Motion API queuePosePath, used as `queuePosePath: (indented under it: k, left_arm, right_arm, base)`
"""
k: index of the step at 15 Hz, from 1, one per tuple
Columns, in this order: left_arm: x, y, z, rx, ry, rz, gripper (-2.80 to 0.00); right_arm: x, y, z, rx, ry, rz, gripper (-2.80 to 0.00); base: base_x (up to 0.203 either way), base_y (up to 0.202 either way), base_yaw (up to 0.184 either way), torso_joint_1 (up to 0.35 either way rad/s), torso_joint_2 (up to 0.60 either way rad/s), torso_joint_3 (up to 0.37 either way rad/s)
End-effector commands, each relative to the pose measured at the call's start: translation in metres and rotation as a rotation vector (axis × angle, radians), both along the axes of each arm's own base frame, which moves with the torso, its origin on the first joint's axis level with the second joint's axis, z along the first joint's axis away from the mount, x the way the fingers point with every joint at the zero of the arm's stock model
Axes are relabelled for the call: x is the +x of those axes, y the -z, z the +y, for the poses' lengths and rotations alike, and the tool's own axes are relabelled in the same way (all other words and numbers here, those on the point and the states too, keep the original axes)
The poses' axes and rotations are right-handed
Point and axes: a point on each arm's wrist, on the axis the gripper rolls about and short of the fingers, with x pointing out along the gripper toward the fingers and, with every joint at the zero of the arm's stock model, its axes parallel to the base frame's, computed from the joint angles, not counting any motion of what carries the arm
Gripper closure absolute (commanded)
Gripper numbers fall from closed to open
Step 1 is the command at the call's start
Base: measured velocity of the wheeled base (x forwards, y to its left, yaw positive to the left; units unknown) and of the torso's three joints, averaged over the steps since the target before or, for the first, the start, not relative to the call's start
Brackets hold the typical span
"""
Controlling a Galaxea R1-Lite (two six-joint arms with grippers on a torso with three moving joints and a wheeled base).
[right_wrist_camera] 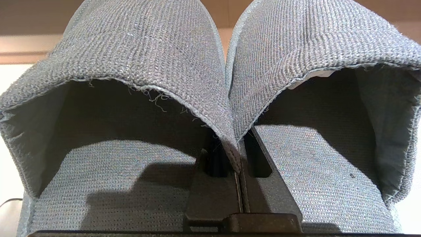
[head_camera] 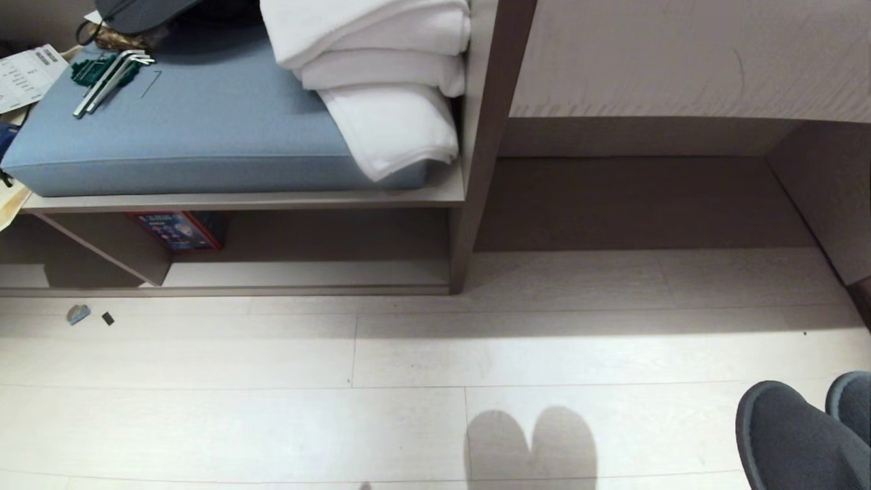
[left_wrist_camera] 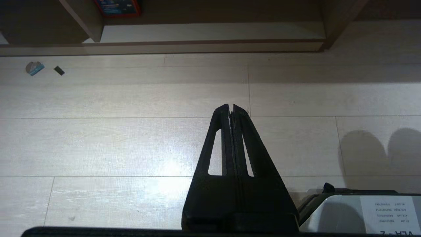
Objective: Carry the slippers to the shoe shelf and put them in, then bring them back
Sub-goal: Place the slippers on the floor
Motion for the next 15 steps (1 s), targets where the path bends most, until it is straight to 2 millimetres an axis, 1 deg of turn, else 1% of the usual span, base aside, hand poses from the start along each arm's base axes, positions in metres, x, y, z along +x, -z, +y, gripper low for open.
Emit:
queuePosePath:
  k: [1, 15]
  left_arm:
    - [0.0000, 0.0000, 0.0000, -0.002, -0.001, 0.001, 0.00]
    - [0.0000, 0.0001, 0.0000, -0.002, -0.001, 0.003, 0.00]
  right_arm:
    - [0.0000, 0.0000, 0.0000, 0.000, 0.000, 0.000, 0.00]
    - [0.0000, 0.0000, 0.0000, -0.003, 0.001, 0.000, 0.00]
  base:
    - [0.000, 0.000, 0.000, 0.002, 0.01, -0.198]
    - [0.000, 0.000, 0.000, 0.002, 0.00, -0.195]
